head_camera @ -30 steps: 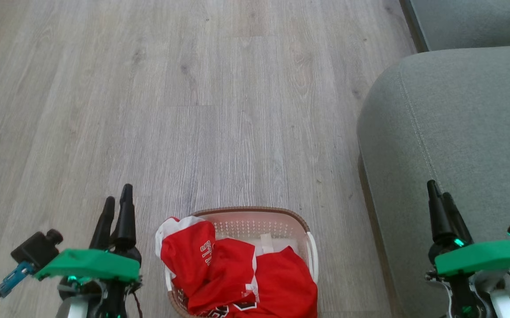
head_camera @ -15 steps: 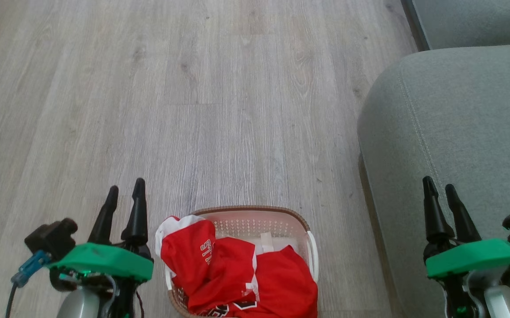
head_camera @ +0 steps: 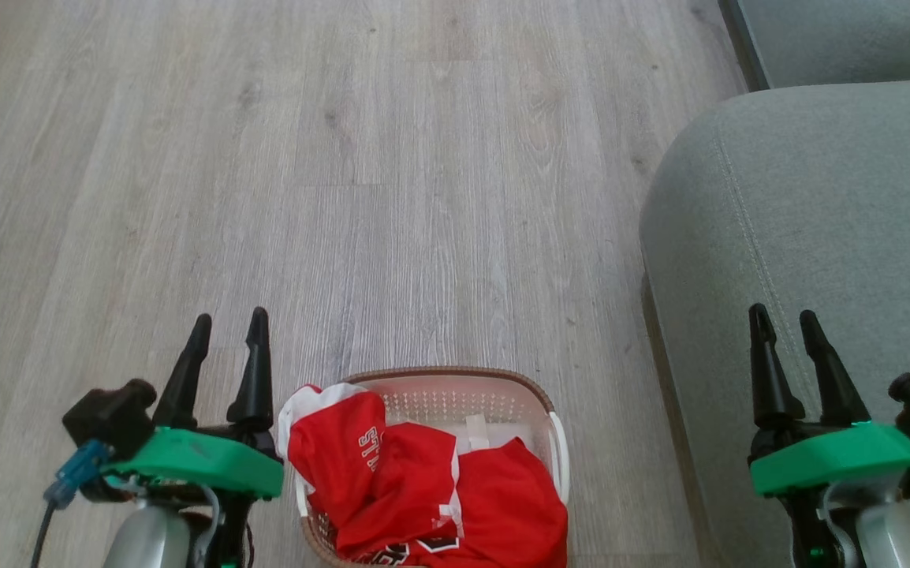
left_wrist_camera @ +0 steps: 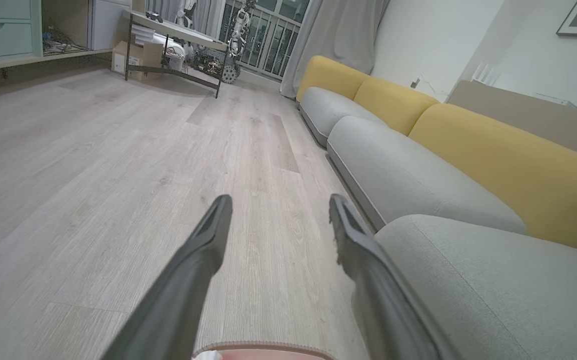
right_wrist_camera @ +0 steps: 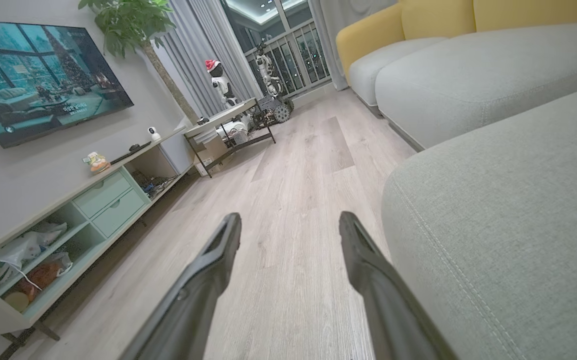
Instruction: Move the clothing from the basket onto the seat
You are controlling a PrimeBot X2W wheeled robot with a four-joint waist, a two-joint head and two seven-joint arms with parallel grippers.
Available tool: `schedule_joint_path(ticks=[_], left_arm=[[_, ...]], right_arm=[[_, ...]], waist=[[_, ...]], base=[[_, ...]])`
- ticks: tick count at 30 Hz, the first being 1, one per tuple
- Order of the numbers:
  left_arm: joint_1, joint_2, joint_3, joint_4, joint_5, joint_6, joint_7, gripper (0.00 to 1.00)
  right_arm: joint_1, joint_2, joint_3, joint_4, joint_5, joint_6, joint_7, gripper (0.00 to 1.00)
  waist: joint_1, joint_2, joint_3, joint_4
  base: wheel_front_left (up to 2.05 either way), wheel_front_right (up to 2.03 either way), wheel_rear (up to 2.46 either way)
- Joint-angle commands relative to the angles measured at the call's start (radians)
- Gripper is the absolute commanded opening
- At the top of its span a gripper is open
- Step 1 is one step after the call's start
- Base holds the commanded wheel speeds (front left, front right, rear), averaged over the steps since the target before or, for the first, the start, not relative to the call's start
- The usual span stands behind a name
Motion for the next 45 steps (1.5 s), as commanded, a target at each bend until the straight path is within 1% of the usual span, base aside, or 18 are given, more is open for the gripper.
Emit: schedule_joint_path(ticks=[1, 27, 45], left_arm=[[-0.063, 0.016, 0.015, -0.044, 0.044, 0.005, -0.019, 1.00], [-0.086, 0.015, -0.016, -0.078, 0.339, 0.008, -0.091, 1.00], [-0.083, 0.011, -0.012, -0.067, 0.333, 0.007, -0.091, 1.00]], right_arm=[[-0.038, -0.016, 0.020, -0.049, -0.040, 0.000, -0.018, 1.00], [-0.036, -0.026, 0.048, -0.099, -0.295, 0.000, -0.091, 1.00], [-0.036, -0.026, 0.047, -0.093, -0.287, 0.000, -0.091, 1.00]], waist=[[0.0000, 0.0000, 0.001, 0.000], [0.0000, 0.0000, 0.005, 0.003], [0.0000, 0.0000, 0.007, 0.003]], base=[[0.00, 0.00, 0.00], [0.00, 0.00, 0.00], [0.00, 0.00, 0.00]])
